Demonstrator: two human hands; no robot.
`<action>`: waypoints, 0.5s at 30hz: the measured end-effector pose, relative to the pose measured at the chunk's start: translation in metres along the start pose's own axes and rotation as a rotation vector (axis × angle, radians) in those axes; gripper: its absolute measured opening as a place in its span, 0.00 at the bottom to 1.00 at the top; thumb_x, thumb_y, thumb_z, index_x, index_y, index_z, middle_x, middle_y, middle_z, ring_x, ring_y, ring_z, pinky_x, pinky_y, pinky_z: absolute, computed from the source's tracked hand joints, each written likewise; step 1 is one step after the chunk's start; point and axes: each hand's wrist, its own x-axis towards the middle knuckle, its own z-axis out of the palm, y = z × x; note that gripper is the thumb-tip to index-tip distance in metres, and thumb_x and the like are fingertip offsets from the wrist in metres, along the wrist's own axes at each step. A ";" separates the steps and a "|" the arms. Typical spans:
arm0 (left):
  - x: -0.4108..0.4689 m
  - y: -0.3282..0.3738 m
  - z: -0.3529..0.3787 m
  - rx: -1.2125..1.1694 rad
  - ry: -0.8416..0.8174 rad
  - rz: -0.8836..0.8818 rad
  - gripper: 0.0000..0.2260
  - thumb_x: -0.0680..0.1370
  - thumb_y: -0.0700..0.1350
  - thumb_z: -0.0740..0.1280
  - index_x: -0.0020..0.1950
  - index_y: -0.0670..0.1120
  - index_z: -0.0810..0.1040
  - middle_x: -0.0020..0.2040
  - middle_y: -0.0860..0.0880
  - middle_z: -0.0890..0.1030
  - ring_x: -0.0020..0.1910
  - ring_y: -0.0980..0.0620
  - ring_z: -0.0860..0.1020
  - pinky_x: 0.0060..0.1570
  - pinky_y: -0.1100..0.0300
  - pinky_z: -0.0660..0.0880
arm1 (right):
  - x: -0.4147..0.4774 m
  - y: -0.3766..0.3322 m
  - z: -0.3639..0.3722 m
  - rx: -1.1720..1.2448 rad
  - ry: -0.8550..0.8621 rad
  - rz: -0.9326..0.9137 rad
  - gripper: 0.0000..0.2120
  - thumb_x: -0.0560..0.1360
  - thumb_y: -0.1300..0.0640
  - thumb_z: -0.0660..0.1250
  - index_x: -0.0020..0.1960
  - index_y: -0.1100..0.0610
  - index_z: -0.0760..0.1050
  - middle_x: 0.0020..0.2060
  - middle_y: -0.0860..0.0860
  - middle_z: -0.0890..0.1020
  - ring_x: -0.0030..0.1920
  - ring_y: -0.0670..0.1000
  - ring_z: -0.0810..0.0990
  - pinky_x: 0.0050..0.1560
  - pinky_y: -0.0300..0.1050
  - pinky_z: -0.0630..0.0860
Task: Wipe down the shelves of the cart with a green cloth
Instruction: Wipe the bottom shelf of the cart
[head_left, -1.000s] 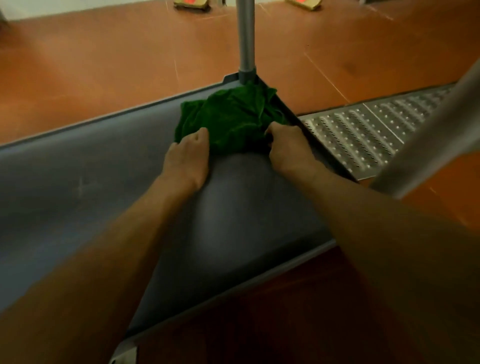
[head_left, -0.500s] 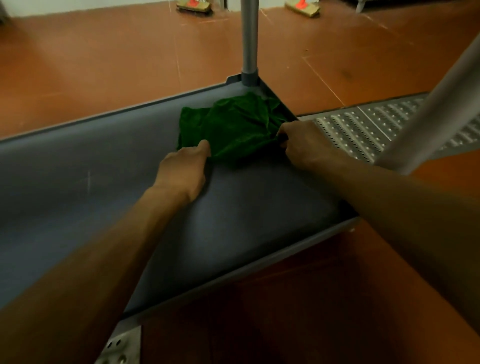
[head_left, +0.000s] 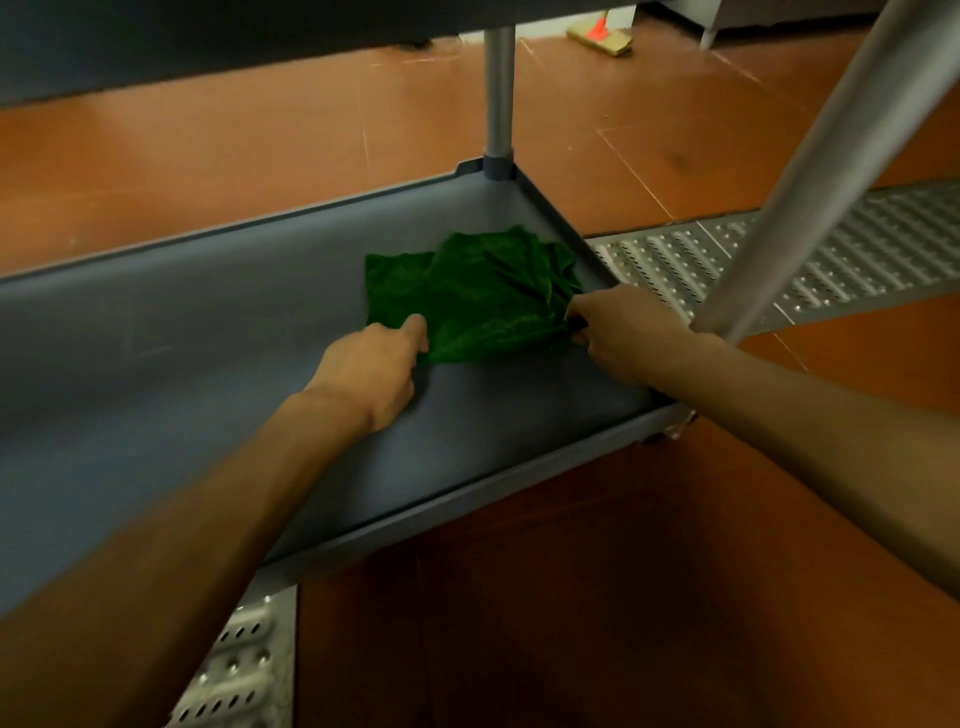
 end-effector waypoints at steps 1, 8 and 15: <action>-0.006 0.001 0.000 -0.005 -0.008 0.001 0.13 0.79 0.40 0.61 0.63 0.47 0.68 0.50 0.38 0.79 0.47 0.36 0.78 0.42 0.50 0.72 | -0.006 -0.002 -0.001 -0.011 -0.017 -0.009 0.13 0.78 0.60 0.64 0.62 0.57 0.76 0.52 0.60 0.81 0.50 0.61 0.80 0.51 0.56 0.78; -0.041 -0.002 0.002 -0.007 -0.034 0.026 0.13 0.78 0.40 0.61 0.62 0.49 0.67 0.52 0.41 0.80 0.48 0.36 0.79 0.43 0.47 0.76 | -0.040 -0.009 0.001 0.051 -0.089 -0.079 0.14 0.80 0.56 0.63 0.65 0.52 0.76 0.55 0.54 0.82 0.50 0.55 0.81 0.52 0.52 0.79; -0.074 -0.019 0.000 0.061 -0.005 0.070 0.14 0.79 0.41 0.61 0.63 0.49 0.66 0.58 0.44 0.80 0.51 0.39 0.79 0.43 0.53 0.68 | -0.059 -0.031 0.012 0.150 -0.027 -0.097 0.14 0.78 0.54 0.66 0.63 0.50 0.78 0.55 0.52 0.83 0.53 0.53 0.81 0.56 0.54 0.79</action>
